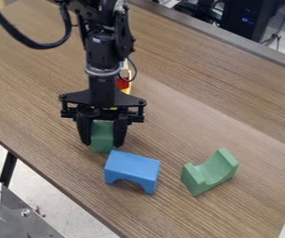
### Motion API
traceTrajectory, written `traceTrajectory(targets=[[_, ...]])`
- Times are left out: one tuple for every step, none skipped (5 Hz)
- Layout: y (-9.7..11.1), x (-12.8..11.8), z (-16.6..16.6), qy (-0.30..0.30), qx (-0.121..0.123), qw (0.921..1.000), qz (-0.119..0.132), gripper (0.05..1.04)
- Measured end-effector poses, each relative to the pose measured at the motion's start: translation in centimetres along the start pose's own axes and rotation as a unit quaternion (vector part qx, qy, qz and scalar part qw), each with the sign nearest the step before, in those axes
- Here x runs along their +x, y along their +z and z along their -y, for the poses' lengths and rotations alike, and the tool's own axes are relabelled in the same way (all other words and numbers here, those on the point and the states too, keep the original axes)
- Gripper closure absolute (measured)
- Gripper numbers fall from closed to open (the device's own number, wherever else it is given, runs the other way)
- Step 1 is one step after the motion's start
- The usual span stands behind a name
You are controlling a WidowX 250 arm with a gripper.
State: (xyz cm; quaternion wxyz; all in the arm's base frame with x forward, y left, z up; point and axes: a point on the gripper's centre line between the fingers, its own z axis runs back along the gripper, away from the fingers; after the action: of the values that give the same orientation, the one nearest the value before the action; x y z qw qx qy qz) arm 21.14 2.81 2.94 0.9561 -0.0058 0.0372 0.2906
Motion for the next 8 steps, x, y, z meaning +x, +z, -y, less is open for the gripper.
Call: traceTrajectory(targets=[[1.7,-1.0,1.4,-0.059,-0.011,0.9978,0.028,0.498],[4.6,-2.9,3.3,-0.165,-0.025,0.9829,0.079,0.499],[6.0,-3.9,3.6,-0.210,-0.032,0.9734,0.086,0.499],[6.7,-3.3,3.6,-0.244,-0.048,0.9652,0.080,0.499],[7.6,-2.0,2.8,-0.260,-0.069,0.9585,0.096,0.499],[10.3,-0.8,2.1,-0.258,-0.086,0.9529,0.135,0.499],[13.1,-0.1,1.9,-0.267,-0.095,0.9447,0.165,0.499],[15.4,-0.2,2.0,-0.280,-0.081,0.9357,0.199,0.499]])
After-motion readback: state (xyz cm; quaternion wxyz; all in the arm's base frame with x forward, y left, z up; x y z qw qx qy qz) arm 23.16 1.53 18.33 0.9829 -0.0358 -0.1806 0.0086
